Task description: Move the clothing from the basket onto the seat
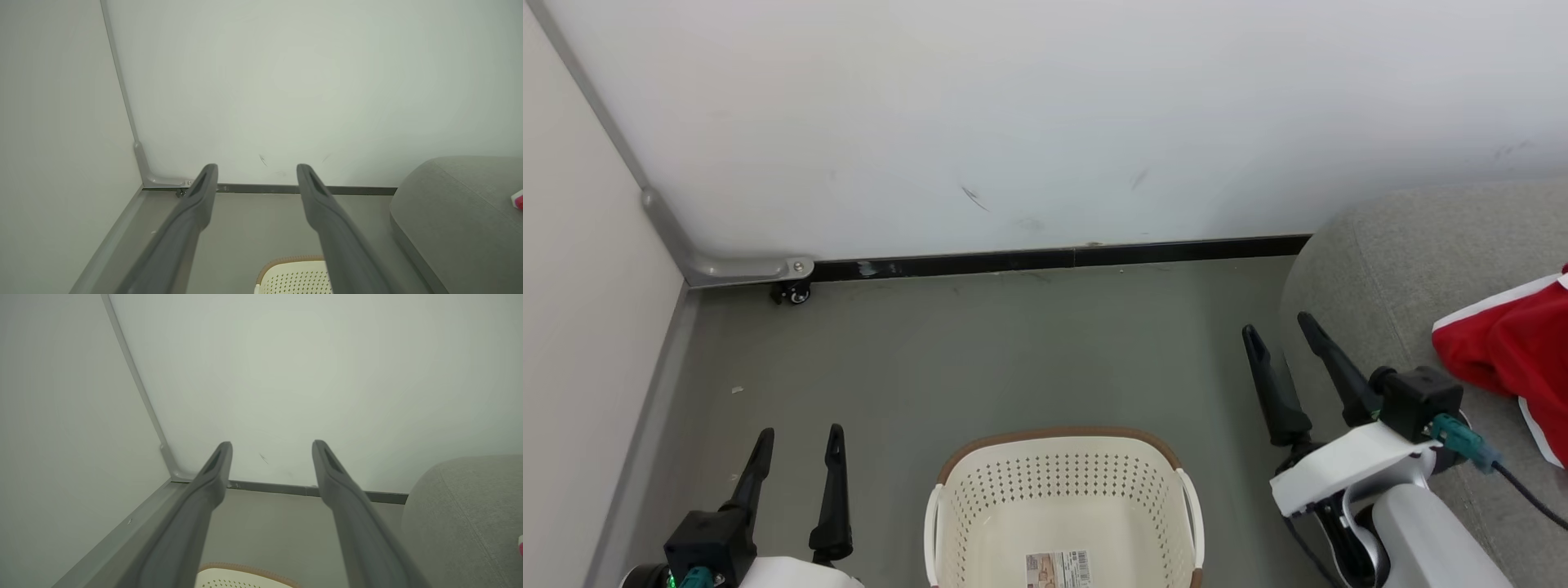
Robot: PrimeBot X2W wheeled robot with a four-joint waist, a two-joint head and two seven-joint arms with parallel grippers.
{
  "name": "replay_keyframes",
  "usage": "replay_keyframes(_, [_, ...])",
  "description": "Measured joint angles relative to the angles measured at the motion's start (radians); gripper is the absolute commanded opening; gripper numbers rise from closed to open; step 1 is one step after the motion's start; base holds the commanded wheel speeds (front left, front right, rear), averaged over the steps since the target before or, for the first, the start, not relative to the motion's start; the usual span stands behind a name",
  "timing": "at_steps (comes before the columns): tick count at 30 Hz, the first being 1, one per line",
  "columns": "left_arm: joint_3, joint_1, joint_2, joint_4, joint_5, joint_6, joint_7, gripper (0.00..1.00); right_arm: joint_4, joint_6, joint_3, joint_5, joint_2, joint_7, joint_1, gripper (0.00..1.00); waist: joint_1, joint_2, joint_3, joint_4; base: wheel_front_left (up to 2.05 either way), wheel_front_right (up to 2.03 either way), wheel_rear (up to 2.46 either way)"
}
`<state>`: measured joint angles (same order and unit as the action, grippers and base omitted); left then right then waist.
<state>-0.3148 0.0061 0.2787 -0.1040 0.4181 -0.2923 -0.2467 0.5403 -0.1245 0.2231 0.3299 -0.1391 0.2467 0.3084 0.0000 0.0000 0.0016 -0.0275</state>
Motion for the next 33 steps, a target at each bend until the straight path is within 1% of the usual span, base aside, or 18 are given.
replay_keyframes(4, [-0.001,0.007,-0.007,-0.006,-0.001,-0.007,0.0,1.0,-0.007,0.0,-0.018,-0.023,0.026,0.0,-0.044,1.0,0.0,0.0,-0.015,0.022,0.0,0.0,0.0])
replay_keyframes(15, [-0.014,0.014,-0.023,-0.018,-0.018,-0.016,0.0,1.0,-0.033,0.0,-0.063,-0.064,0.058,-0.009,-0.162,1.0,0.0,0.0,-0.055,0.061,0.0,0.0,0.0])
replay_keyframes(19, [-0.01,0.016,-0.023,-0.031,-0.017,-0.016,0.0,1.0,-0.05,0.0,-0.073,-0.084,0.076,-0.019,-0.197,1.0,0.0001,0.0,-0.068,0.061,0.0,0.0,0.0])
replay_keyframes(23, [-0.007,0.026,-0.023,-0.034,-0.017,-0.016,0.0,1.0,-0.06,0.0,-0.09,-0.095,0.079,-0.031,-0.232,1.0,0.0,0.0,-0.079,0.056,0.0,0.0,0.0])
replay_keyframes(33, [-0.009,0.035,-0.023,-0.036,-0.028,-0.016,0.0,1.0,-0.112,0.0,-0.085,-0.121,0.087,-0.063,-0.288,1.0,0.0,0.0,-0.099,0.036,0.0,0.0,0.0])
